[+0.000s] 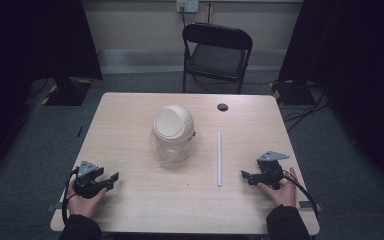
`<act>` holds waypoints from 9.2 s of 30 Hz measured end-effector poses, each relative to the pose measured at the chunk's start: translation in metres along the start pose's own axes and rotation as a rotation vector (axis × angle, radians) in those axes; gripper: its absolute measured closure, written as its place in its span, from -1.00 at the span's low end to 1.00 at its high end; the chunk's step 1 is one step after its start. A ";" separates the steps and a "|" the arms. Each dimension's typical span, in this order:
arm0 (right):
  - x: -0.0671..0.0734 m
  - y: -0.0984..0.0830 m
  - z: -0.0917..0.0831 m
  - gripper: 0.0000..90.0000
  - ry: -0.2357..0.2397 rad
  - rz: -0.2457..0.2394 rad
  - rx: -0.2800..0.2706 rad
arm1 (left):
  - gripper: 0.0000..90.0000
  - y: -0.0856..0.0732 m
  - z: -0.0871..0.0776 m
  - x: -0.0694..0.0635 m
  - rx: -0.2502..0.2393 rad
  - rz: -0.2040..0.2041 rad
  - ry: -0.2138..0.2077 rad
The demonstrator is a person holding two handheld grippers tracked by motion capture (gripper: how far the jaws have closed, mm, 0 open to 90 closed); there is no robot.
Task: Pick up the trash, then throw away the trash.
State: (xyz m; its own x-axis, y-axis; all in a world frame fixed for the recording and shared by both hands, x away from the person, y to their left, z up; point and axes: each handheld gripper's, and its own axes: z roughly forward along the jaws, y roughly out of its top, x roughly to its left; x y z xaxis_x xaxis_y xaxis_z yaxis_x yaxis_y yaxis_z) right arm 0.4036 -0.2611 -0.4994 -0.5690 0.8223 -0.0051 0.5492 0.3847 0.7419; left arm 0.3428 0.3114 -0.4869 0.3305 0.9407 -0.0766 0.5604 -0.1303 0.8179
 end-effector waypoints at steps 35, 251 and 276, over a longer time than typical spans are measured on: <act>0.000 0.000 0.000 -0.63 -0.009 0.014 0.005 | -0.18 0.113 -0.031 -0.013 -0.440 0.000 -0.148; 0.053 0.097 -0.088 0.79 0.138 0.013 -0.677 | -0.08 0.100 -0.026 -0.083 -0.476 0.074 -0.343; 0.067 0.095 -0.083 0.79 0.203 -0.006 -0.691 | 0.04 0.156 -0.006 -0.149 -0.554 0.092 -0.499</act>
State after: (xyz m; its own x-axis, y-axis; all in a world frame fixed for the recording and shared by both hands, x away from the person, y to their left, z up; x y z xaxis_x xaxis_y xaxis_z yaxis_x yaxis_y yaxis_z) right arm 0.3664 -0.2043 -0.3734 -0.7103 0.7010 0.0648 0.0711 -0.0202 0.9973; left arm 0.3766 0.1525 -0.3448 0.7367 0.6624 -0.1358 0.0935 0.0992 0.9907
